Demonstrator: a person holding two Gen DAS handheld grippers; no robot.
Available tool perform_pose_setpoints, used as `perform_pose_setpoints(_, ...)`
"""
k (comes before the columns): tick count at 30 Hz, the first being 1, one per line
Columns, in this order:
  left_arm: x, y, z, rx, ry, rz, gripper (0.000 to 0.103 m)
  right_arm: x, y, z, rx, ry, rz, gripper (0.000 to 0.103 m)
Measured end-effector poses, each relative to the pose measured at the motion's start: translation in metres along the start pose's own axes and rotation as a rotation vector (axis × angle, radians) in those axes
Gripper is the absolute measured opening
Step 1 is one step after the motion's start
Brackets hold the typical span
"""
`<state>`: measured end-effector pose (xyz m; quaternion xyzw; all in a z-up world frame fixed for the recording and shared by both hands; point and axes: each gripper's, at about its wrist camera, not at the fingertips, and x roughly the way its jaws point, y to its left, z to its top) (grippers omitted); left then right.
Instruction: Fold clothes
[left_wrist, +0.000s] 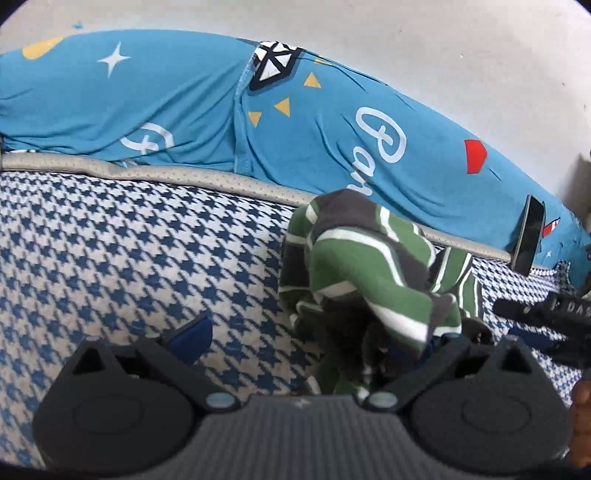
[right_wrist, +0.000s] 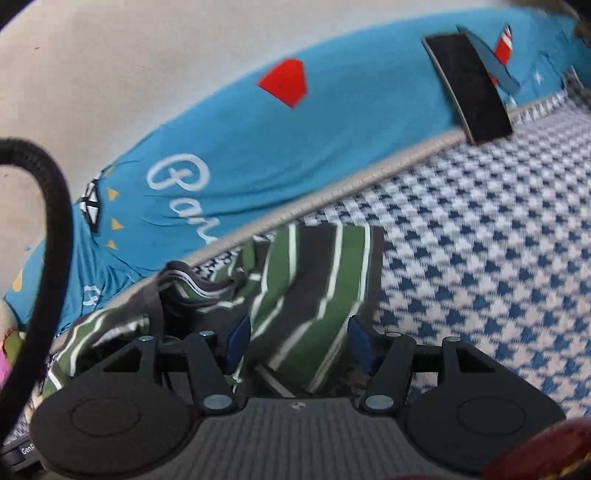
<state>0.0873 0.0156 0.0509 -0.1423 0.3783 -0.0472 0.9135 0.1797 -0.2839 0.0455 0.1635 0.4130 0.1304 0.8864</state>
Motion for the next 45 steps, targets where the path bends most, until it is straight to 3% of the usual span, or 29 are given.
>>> perform_pose_setpoints(12,0.032,-0.005,0.01,0.07,-0.004,-0.011,0.103,0.048,0.009,-0.012,0.042,0.069,0.017,0.063)
perform_pose_setpoints(13,0.035,-0.004,0.011,0.071,-0.012,-0.012,0.103,0.05,0.011,-0.012,0.036,0.061,0.01,0.06)
perform_pose_setpoints(17,0.042,-0.002,0.013,0.065,-0.053,-0.017,0.102,0.053,0.02,-0.012,-0.008,0.028,-0.001,0.025)
perform_pose_setpoints(18,0.043,-0.002,0.013,0.065,-0.061,-0.014,0.1,0.053,0.02,-0.012,-0.01,0.024,-0.002,0.023)
perform_pose_setpoints(20,0.044,-0.002,0.014,0.069,-0.078,-0.012,0.078,0.054,0.021,-0.011,-0.012,0.01,-0.004,0.017)
perform_pose_setpoints(23,0.041,-0.002,0.016,0.091,-0.112,0.015,0.057,0.05,0.026,-0.009,-0.04,-0.02,-0.01,0.015)
perform_pose_setpoints(27,0.027,-0.004,0.022,0.154,-0.215,0.121,0.052,0.034,0.04,-0.002,-0.113,-0.121,-0.045,0.014)
perform_pose_setpoints(29,0.02,0.001,0.029,0.145,-0.249,0.167,0.052,0.025,0.042,0.007,-0.14,-0.193,-0.081,0.008)
perform_pose_setpoints(32,0.015,0.015,0.04,0.115,-0.271,0.263,0.05,0.009,0.045,0.015,-0.144,-0.305,-0.146,0.008)
perform_pose_setpoints(36,0.013,0.04,0.053,0.013,-0.245,0.316,0.05,-0.01,0.046,0.027,-0.142,-0.444,-0.229,0.008)
perform_pose_setpoints(39,0.014,0.052,0.055,-0.042,-0.221,0.319,0.056,0.0,0.034,0.031,-0.088,-0.387,-0.232,0.009)
perform_pose_setpoints(41,0.014,0.055,0.055,-0.074,-0.198,0.271,0.074,0.004,0.023,0.033,-0.031,-0.348,-0.231,0.01)
perform_pose_setpoints(45,0.013,0.05,0.05,-0.103,-0.151,0.157,0.094,0.003,-0.001,0.032,0.089,-0.281,-0.174,0.017)
